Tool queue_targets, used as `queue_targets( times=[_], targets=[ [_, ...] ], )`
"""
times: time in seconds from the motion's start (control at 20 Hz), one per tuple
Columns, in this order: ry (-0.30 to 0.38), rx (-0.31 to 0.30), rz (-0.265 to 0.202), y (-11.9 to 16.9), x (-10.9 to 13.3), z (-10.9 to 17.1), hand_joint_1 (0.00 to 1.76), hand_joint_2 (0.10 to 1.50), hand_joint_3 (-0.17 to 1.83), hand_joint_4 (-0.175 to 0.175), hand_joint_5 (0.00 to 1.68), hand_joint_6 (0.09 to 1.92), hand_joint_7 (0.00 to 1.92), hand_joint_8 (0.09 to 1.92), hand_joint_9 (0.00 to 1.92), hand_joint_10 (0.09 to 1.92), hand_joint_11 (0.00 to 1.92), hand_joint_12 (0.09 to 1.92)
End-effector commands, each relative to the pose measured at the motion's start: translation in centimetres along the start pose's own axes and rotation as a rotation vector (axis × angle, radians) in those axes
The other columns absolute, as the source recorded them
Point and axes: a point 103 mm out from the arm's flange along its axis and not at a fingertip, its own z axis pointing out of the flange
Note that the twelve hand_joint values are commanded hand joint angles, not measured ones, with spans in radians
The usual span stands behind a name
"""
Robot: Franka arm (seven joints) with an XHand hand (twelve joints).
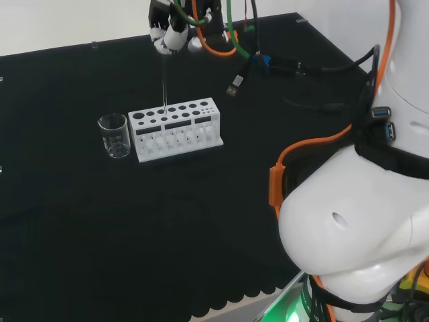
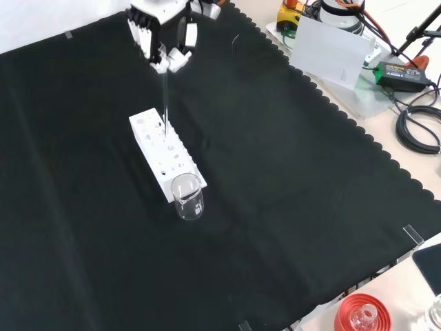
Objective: Take the glass rod from the white test tube rack.
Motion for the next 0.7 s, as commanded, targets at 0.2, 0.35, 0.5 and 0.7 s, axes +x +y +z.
queue_targets(
  times=[0.2, 0.35, 0.5, 0.7],
  targets=[
    [-0.011, -0.039, -0.011, -2.1, 0.5, -3.8, 1.33, 0.6, 0.77, -0.175, 1.15, 0.74, 1.39, 0.71, 1.64, 0.52, 1.52, 0.7],
    [-0.011, -0.051, -0.017, -2.4, 0.5, -4.5, 1.33, 0.6, 0.77, -0.175, 1.15, 0.74, 1.39, 0.71, 1.64, 0.52, 1.52, 0.7],
    [-0.005, -0.06, -0.022, -2.7, 0.6, -5.0, 1.33, 0.6, 0.77, -0.175, 1.15, 0.74, 1.39, 0.71, 1.64, 0.52, 1.52, 0.7],
    [-0.002, -0.065, -0.03, -3.1, 0.8, -5.5, 1.33, 0.6, 0.77, -0.175, 1.15, 0.73, 1.39, 0.7, 1.64, 0.52, 1.52, 0.7]
  ],
)
